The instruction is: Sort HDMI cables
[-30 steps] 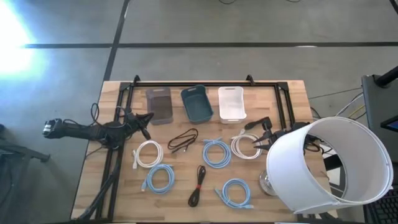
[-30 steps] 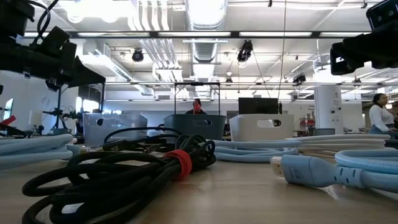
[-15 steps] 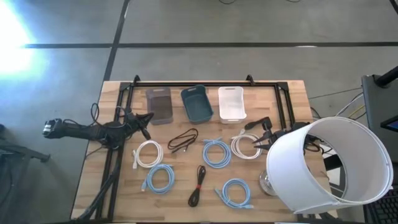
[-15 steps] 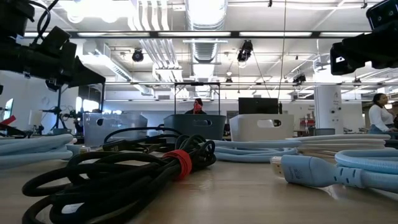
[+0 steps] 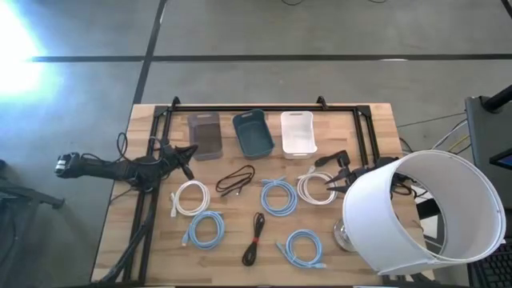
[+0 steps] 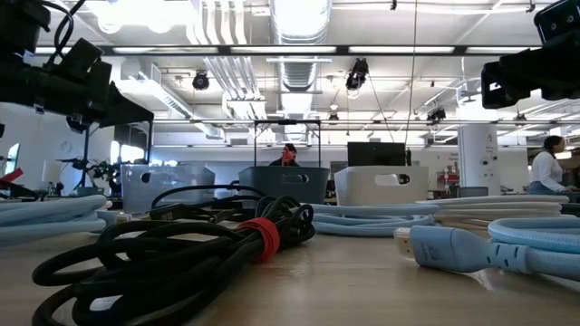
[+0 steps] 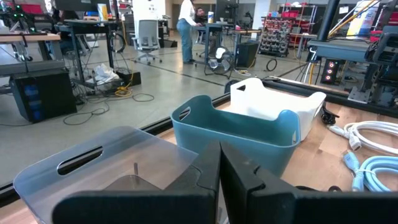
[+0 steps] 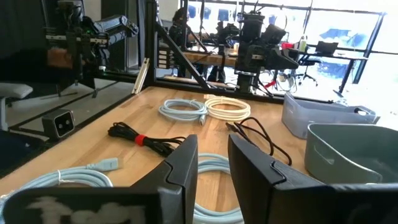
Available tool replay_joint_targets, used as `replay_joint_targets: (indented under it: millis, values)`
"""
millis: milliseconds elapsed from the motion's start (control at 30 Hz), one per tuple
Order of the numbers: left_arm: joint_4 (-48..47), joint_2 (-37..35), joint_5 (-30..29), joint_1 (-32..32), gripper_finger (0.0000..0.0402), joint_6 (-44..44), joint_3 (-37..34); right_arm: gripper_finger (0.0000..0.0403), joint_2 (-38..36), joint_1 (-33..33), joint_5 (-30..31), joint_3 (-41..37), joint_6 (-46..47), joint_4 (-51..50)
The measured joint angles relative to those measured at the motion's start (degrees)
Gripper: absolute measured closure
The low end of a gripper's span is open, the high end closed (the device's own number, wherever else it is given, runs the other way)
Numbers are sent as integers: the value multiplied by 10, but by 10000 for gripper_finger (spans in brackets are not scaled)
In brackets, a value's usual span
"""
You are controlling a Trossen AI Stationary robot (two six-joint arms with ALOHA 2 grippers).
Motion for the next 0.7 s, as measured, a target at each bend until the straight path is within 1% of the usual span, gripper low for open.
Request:
replay_joint_targets:
  millis: [100,167,233,367,433,500,700]
  values:
    - [0,0,0,0,390,0,0,314,0,0,1,0,-47,1]
    - [0,0,0,0,390,-1,0,317,0,0,1,0,-51,12]
    - [0,0,0,0,390,-7,0,321,0,0,0,0,-17,29]
    - [3,0,0,0,390,-6,0,330,0,0,0,0,110,56]
    - [3,0,-2,1,390,9,0,333,0,0,4,0,130,77]
    - [3,0,-1,1,390,21,0,335,0,0,5,0,122,91]
    - [3,1,4,1,390,26,0,328,0,0,16,0,0,145]
